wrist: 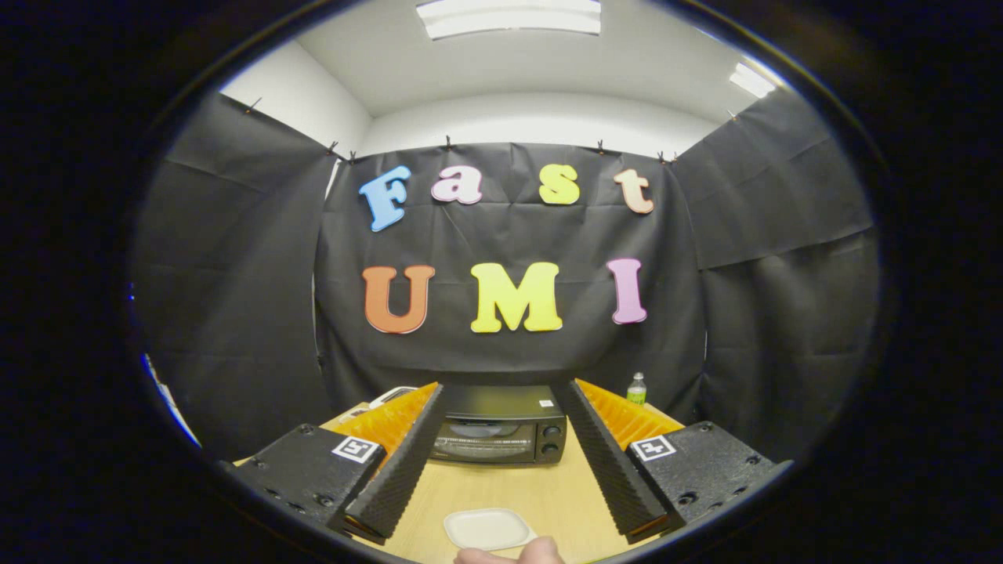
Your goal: Open the toaster oven, put the food inside, and close the toaster oven door.
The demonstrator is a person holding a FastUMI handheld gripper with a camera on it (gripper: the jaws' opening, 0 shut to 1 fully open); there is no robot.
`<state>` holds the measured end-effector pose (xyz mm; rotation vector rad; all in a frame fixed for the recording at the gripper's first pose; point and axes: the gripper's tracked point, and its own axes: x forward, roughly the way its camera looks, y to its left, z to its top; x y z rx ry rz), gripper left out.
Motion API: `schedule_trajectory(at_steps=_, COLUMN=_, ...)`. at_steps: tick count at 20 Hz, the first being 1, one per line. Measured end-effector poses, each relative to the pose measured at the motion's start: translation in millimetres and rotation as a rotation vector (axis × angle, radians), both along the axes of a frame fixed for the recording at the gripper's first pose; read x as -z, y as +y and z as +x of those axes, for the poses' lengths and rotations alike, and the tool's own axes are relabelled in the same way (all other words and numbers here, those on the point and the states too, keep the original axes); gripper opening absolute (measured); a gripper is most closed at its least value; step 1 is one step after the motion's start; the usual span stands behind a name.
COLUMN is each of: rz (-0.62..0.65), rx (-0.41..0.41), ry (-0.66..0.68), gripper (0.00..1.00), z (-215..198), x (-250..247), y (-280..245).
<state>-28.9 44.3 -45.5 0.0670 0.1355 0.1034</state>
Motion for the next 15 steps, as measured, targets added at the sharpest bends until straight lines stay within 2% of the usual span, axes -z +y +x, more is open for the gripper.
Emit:
schedule_trajectory(at_steps=11, rz=-0.009, rx=-0.057, ry=0.028, gripper=1.0, z=4.2, x=15.4, y=18.4)
schedule_trajectory(at_steps=15, rz=-0.016, rx=-0.049, ry=0.029, gripper=1.0, z=3.1, x=15.0, y=13.8)
